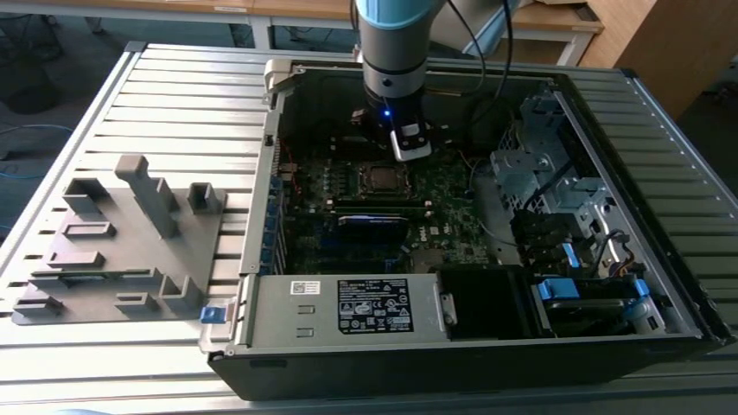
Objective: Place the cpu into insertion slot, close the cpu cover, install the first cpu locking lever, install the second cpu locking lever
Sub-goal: 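Install the first cpu locking lever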
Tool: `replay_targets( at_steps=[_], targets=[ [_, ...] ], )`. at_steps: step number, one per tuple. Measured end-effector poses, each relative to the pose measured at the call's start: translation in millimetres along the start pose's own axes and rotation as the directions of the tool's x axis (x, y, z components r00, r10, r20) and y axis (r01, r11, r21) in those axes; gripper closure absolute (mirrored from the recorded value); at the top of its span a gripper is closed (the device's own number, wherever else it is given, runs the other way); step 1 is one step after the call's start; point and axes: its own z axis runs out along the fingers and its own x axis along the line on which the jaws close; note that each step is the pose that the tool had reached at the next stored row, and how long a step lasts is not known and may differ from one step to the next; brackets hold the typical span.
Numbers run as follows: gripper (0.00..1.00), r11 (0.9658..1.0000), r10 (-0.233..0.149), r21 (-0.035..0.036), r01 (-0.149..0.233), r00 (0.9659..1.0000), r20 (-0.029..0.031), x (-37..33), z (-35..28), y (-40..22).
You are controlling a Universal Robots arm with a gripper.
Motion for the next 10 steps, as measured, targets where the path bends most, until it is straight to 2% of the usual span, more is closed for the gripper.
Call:
replay_targets(
  at_steps=[10],
  targets=[
    [0.89, 1.0000, 0.002, -0.0003, -0.002, 1.0000, 0.0022, 2.8, 0.2, -0.7]
  ],
)
